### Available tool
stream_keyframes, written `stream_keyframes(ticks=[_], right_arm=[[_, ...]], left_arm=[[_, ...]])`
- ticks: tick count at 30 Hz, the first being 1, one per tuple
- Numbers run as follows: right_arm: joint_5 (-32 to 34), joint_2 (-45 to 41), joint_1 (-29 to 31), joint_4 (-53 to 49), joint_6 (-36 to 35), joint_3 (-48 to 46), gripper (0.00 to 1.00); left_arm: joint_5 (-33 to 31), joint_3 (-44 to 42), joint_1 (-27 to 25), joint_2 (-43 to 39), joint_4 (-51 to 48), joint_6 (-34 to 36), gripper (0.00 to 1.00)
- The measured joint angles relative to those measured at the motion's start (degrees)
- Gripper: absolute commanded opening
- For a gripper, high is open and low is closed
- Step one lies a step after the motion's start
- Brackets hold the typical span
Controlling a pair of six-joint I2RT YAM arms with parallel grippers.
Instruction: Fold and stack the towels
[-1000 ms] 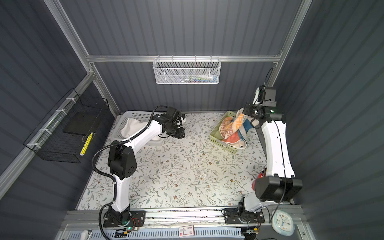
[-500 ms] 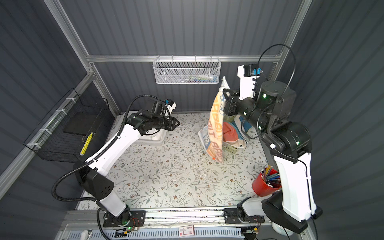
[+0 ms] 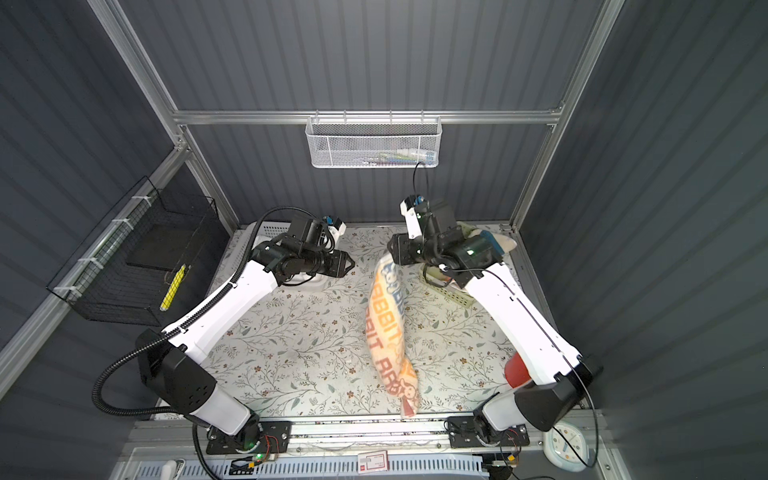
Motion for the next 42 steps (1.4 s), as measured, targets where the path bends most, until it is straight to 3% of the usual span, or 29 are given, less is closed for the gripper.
stream_keyframes(ticks=[11, 18, 22, 29, 34, 42], right_arm=[[-2.0, -5.7, -4.1, 1.2, 4.5, -21.4, 0.65], [-3.4, -1.2, -4.1, 2.4, 5.5, -28.1, 0.67], [-2.7, 4.9, -4.1, 2.7, 3.8, -24.7, 0.68], [0.5, 19.4, -4.1, 3.9, -1.9, -8.2, 0.71], [2.5, 28.5, -4.1, 3.8, -5.2, -0.3, 0.73], [2.9, 38.0, -4.1, 3.6, -7.2, 2.4, 0.76]], left_arm=[[5.0, -22.5, -1.0, -3.6, 4.6, -8.6, 0.46], [0.2, -25.2, -2.3, 0.3, 5.3, -13.2, 0.52], [-5.3, -22.0, -2.3, 6.8, 4.6, -14.2, 0.55], [-14.2, -14.7, -2.3, 17.4, 3.0, -14.1, 0.59], [-16.9, -11.0, -2.3, 21.4, 1.6, -13.9, 0.59], [-19.3, -9.7, -2.8, 22.5, 1.1, -13.0, 0.54]])
